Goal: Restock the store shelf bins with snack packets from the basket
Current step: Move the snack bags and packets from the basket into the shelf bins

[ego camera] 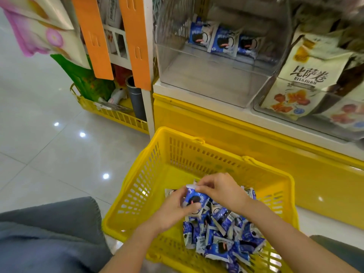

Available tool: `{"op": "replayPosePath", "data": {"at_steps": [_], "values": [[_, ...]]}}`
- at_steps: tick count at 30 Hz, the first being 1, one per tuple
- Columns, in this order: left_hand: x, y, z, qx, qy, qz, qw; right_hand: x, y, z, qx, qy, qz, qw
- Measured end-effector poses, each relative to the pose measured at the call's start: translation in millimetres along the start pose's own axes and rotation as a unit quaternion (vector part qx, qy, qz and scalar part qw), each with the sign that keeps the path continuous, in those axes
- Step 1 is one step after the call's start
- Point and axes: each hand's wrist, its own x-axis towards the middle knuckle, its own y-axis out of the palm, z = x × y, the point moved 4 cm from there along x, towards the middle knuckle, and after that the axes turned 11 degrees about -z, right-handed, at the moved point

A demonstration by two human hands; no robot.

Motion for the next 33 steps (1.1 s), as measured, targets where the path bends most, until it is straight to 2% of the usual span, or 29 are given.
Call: {"op": "replayPosePath", "data": {"at_steps": [3,6,8,10,12,16,21,24,26,29,33], "values": [[-2,9,-6,-0.017,0.019,-0.013,1.000,-5,-7,3,0.063,0.009,-0.009,0.998],[0,9,-7,-0.026,0.015,-0.017,0.999,-7,-13,-25,0.165,0.093,-0.057,0.980],[1,7,-3,-0.014,0.001,-0.038,0.999,-14,-4,-59,0.084,0.137,-0.073,0.984],[4,4,4,-0.005,-0.011,-0.060,0.998,-26,16,-98,-0.035,0.185,-0.016,0.982],[8,2,11,0.006,-0.018,-0.080,0.997,-43,37,-132,-0.103,0.220,0.054,0.968],[13,0,22,0.001,-0.048,-0.092,0.995,-63,66,-159,-0.121,0.227,0.090,0.962],[16,-3,29,-0.013,-0.058,-0.096,0.994,-62,79,-159,-0.219,0.196,0.104,0.950],[17,-3,32,-0.019,-0.075,-0.094,0.993,-63,77,-162,-0.175,0.252,0.149,0.940],[16,-5,32,-0.024,-0.086,-0.102,0.991,-65,74,-158,-0.161,0.250,0.162,0.941],[12,-6,31,-0.005,-0.109,-0.100,0.989,-64,67,-145,-0.143,0.223,0.125,0.956],[3,1,25,0.028,-0.173,-0.098,0.980,-53,44,-101,-0.080,0.200,0.003,0.976]]}}
